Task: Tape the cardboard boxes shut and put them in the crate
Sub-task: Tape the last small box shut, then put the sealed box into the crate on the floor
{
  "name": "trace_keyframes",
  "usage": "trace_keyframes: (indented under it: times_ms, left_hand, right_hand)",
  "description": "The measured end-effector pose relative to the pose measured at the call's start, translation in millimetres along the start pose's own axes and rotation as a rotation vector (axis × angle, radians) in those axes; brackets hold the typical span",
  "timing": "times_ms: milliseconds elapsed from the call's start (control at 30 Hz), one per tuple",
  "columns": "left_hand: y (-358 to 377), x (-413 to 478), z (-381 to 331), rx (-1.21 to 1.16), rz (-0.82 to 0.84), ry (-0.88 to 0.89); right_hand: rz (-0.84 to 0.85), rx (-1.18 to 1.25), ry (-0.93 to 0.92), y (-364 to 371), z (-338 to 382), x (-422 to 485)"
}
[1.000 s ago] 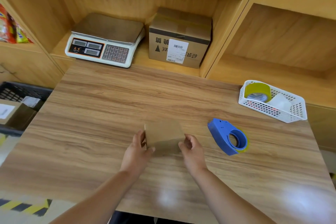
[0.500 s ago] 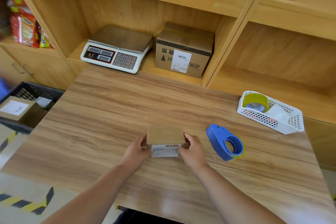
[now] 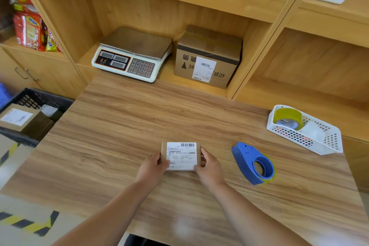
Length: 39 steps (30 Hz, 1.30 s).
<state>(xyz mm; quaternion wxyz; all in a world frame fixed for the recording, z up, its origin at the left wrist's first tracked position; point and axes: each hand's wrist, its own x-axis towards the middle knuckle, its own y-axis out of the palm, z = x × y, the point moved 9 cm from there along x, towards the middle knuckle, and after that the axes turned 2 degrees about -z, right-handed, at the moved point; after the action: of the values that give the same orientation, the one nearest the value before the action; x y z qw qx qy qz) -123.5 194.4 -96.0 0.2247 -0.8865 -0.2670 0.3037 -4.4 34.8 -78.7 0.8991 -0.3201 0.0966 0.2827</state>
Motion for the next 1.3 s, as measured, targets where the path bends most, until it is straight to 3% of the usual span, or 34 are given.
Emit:
trace_keyframes:
  times_ms: [167, 433, 767, 967, 1300]
  left_hand:
    - [7, 0, -6, -0.05, 0.034, 0.024]
    - [-5, -14, -1, -0.028, -0.145, -0.068]
    - [-37, -88, 25, -0.299, -0.251, -0.117]
    - [-107, -148, 83, -0.426, -0.553, -0.229]
    - [-212, -231, 176, -0.597, -0.853, -0.247]
  right_hand:
    - [0.038, -0.016, 0.05, 2, -11, 6]
    - [0.05, -0.089, -0.004, 7, -12, 4]
    - [0.231, -0.003, -0.13, 51, 22, -23]
    - [0.359, -0.04, -0.257, 124, 71, -59]
    - [0.556, -0.01, -0.419, 242, 161, -145]
